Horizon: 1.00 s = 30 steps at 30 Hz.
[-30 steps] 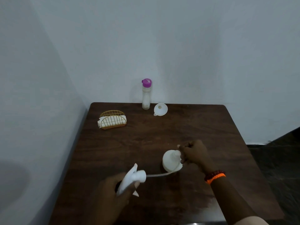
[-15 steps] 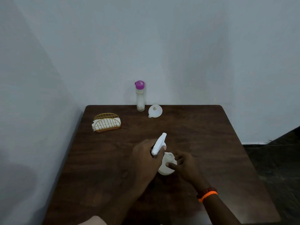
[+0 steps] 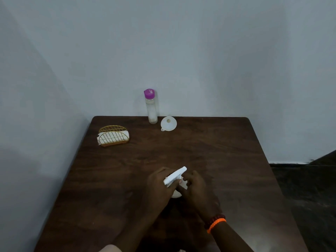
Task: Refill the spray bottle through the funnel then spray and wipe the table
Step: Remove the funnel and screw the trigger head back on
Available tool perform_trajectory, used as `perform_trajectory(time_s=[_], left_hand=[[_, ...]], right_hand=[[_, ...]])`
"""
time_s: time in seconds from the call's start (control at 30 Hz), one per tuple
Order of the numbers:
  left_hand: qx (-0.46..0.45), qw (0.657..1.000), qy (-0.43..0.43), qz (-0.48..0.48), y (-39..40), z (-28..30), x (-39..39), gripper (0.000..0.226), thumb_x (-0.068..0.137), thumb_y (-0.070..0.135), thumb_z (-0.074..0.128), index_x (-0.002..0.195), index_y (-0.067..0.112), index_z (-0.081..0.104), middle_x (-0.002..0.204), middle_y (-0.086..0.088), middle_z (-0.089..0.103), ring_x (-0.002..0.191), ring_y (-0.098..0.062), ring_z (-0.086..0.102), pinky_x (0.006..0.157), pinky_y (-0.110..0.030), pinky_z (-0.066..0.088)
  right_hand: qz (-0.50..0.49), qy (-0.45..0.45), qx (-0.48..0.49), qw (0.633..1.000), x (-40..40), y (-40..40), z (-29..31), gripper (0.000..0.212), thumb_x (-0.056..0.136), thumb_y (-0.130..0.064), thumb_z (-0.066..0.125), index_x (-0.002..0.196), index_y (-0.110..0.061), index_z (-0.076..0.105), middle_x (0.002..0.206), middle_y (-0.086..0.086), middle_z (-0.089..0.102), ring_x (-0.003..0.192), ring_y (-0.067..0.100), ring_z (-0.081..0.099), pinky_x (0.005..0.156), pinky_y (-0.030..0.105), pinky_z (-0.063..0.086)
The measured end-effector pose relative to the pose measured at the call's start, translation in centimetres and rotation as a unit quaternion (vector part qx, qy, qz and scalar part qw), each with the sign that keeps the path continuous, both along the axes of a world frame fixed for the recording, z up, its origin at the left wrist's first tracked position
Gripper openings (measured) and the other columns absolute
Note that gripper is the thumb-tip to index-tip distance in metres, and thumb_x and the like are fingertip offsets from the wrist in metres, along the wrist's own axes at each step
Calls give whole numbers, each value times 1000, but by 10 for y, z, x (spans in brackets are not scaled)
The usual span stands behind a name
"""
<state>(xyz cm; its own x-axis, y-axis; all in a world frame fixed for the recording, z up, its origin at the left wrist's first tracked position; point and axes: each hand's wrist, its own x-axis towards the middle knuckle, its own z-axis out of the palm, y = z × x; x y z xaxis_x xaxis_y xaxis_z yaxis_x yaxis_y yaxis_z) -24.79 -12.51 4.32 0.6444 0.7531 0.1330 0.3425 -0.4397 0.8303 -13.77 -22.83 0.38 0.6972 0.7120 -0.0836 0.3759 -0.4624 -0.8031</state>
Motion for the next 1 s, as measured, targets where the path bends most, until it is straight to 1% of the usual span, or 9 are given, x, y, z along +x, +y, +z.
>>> perform_trajectory(time_s=[0.13,0.23,0.37,0.47,0.57,0.67,0.73,0.87,1.0], left_hand=[[7,999,29,-21,1,-6,1,23,75,36,82,86,16,79,86,6,75,81,-9,70,76,-25,55],[-9,999,24,41,-3,-5,5,27,68,37,88,73,15,72,75,11,70,70,-2,66,66,-17,52],[-25,997,44,59,-4,-9,9,34,65,36,93,68,31,59,62,19,58,61,5,60,61,-4,40],[-37,995,50,77,0,-13,9,31,65,38,92,70,19,68,62,15,62,65,5,64,56,-7,43],[-56,995,37,79,0,-10,11,31,62,38,94,70,30,65,65,17,63,75,11,65,58,-5,42],[-70,995,8,75,1,-13,15,40,56,37,97,80,18,71,77,14,68,81,1,68,66,-4,45],[-100,989,42,100,1,-20,14,47,56,43,96,84,15,71,82,13,69,77,-2,69,66,-4,46],[-163,978,53,117,-6,-31,9,64,56,60,85,101,17,73,95,5,75,89,-6,73,76,-28,62],[-189,975,31,109,-11,-24,11,62,59,39,96,107,12,68,103,5,74,96,-10,71,83,-32,61]], right_hand=[[41,-2,44,998,4,1,2,11,93,-26,74,96,-16,77,92,-15,58,90,-10,57,69,6,41],[62,26,60,996,8,1,4,16,93,-22,73,106,-14,76,103,-7,70,96,-2,62,77,7,45],[68,61,84,992,9,-3,6,12,91,-24,72,101,-20,76,96,-8,75,95,3,69,80,21,56],[72,85,96,989,9,-2,10,18,95,-34,69,93,-18,76,88,-6,76,88,4,72,76,25,57],[63,60,77,993,11,-1,6,27,94,-45,68,89,-19,75,88,-5,76,85,6,71,75,30,56],[64,39,68,995,12,1,-4,18,93,-38,71,85,-22,72,84,-10,73,84,6,69,73,28,53],[57,36,60,996,14,1,-6,18,91,-41,71,85,-24,73,84,-13,73,84,4,68,73,27,54],[66,61,52,995,13,-2,1,30,94,-56,63,101,-30,77,94,-15,76,91,-2,71,78,28,59],[83,55,56,993,15,-2,4,23,96,-46,65,90,-26,75,86,-10,76,81,3,72,70,31,59]])
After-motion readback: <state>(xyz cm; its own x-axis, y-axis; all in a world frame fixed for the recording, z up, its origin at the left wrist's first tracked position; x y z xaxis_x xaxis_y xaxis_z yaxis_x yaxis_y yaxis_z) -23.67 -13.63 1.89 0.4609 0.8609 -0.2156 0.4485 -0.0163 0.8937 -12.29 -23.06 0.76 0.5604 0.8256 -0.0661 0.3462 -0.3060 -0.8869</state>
